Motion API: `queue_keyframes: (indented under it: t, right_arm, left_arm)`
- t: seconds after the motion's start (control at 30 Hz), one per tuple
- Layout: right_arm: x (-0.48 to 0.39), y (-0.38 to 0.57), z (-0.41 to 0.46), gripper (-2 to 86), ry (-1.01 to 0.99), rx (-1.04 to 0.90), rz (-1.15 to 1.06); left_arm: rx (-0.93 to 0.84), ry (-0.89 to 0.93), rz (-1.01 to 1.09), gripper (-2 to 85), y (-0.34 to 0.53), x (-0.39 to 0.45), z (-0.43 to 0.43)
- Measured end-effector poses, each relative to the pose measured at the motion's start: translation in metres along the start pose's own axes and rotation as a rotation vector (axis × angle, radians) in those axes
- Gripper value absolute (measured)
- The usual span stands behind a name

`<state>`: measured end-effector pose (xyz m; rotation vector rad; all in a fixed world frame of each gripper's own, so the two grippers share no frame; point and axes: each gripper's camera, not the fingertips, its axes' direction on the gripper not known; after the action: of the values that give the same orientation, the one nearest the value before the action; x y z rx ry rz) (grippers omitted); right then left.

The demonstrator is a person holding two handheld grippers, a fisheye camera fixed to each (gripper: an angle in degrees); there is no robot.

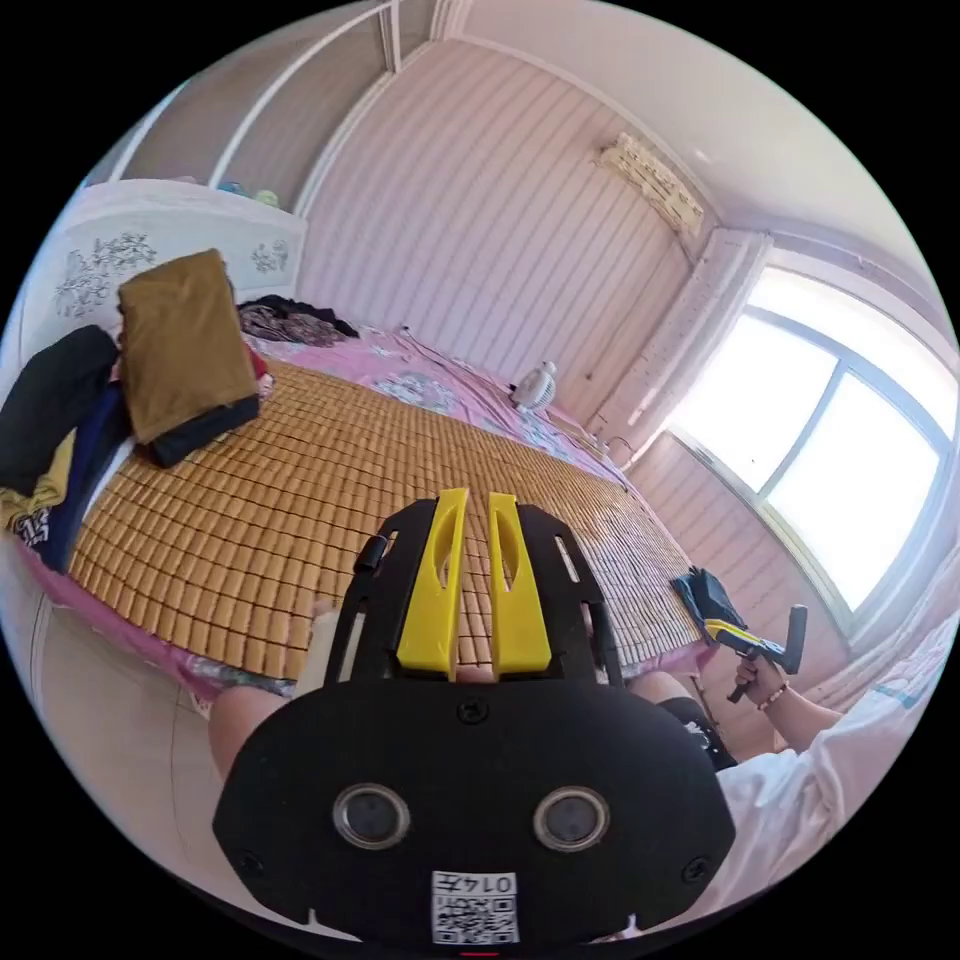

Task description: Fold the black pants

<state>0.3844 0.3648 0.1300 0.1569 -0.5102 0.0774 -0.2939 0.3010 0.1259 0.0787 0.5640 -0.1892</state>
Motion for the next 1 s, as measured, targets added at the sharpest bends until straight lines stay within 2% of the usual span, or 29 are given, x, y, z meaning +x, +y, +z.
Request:
queue_keyframes:
  t: [0.1,0.27,0.43,0.67,0.73,0.87,1.0]
  right_arm:
    - [-0.069,-0.041,0.054,11.9,-0.127,-0.030,-0.160]
    - [-0.212,-0.100,0.165,11.8,-0.361,-0.185,-0.478]
    - [-0.338,-0.149,0.246,11.3,-0.607,-0.270,-0.629]
    - [-0.528,-0.197,0.379,8.9,-0.698,-0.404,-0.900]
    - [-0.567,-0.207,0.418,9.1,-0.704,-0.430,-0.896]
    - [-0.635,-0.231,0.509,10.2,-0.742,-0.502,-0.747]
    - [-0.669,-0.232,0.573,10.1,-0.662,-0.503,-0.641]
  left_arm:
    - [0.065,-0.069,-0.094,4.1,0.021,-0.055,-0.059]
    - [0.149,-0.244,-0.224,4.6,0.053,-0.133,-0.139]
    - [0.300,-0.227,-0.325,4.3,0.069,-0.209,-0.206]
    - [0.376,-0.399,-0.342,7.0,0.051,-0.287,-0.241]
    - [0.360,-0.444,-0.332,7.7,0.041,-0.301,-0.239]
    - [0.271,-0.558,-0.221,8.4,0.017,-0.317,-0.231]
    - [0.164,-0.631,-0.225,11.2,0.003,-0.336,-0.224]
